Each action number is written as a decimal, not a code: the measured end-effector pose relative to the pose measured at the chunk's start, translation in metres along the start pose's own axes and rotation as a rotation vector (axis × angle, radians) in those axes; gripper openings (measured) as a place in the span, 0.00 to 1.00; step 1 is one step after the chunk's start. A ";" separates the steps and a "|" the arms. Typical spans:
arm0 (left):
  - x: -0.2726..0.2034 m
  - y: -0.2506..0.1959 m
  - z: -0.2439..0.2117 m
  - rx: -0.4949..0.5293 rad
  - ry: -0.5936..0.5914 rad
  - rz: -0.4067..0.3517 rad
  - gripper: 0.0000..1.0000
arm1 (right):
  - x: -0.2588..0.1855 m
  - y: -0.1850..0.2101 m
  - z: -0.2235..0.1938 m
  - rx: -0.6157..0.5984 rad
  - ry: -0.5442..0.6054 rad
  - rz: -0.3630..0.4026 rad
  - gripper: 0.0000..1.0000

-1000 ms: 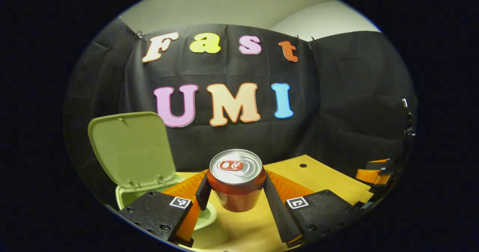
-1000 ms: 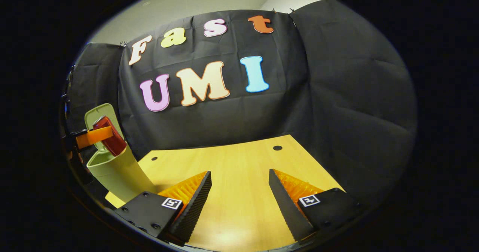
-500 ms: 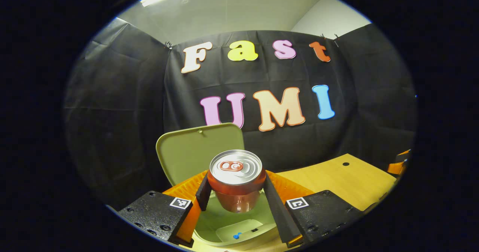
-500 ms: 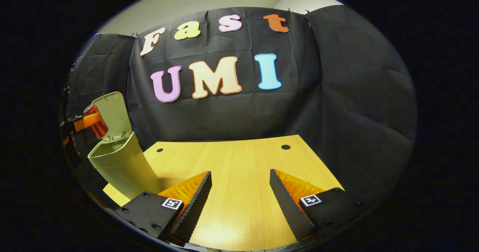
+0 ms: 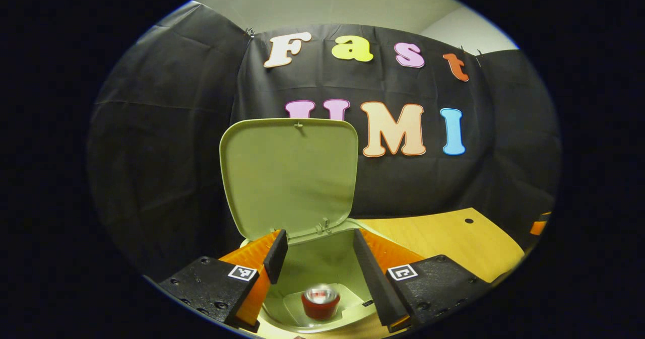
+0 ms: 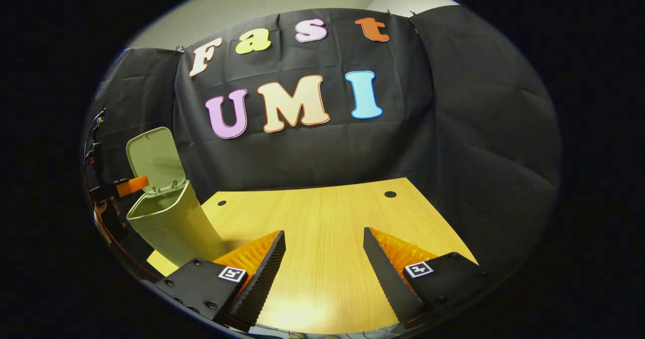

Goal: Press the lid of the desktop garbage bin to open it, pick up the crumpled paper on the desktop and throw it into the bin, then pick up the pop can on the desktop and drop it into the bin, and finally close the garbage bin lid.

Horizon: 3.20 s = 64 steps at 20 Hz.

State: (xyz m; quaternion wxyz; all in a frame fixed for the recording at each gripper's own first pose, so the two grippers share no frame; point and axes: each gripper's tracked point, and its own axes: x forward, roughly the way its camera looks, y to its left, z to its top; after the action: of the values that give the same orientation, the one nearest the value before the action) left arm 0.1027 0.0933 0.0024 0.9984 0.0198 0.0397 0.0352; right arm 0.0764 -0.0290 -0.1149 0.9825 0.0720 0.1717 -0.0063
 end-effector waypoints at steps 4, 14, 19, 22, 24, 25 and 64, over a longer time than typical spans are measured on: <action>-0.003 0.002 0.026 -0.012 -0.025 -0.026 0.84 | 0.005 0.011 -0.004 -0.006 0.009 0.015 0.98; 0.000 0.027 0.130 -0.074 -0.168 -0.011 0.92 | 0.021 0.028 -0.005 -0.044 0.013 0.057 0.98; 0.015 0.042 0.174 -0.028 -0.230 0.016 0.92 | 0.027 0.023 -0.008 -0.046 0.022 0.050 0.98; 0.037 0.041 0.187 -0.009 -0.232 0.012 0.92 | 0.031 0.015 -0.014 -0.052 0.045 0.033 0.98; 0.054 0.041 0.186 -0.013 -0.206 0.009 0.92 | 0.032 0.010 -0.015 -0.051 0.053 0.018 0.94; 0.062 0.042 0.182 -0.016 -0.190 0.015 0.92 | 0.032 0.008 -0.016 -0.047 0.055 0.012 0.98; -0.015 -0.029 -0.036 -0.063 -0.074 0.221 0.92 | 0.035 -0.001 -0.028 -0.132 0.159 0.223 0.98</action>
State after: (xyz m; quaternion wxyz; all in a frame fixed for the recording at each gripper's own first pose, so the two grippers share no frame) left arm 0.0870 0.0649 -0.0340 0.9894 -0.0061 -0.0008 0.1453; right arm 0.1000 -0.0253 -0.1531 0.9630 0.0262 0.2398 0.1198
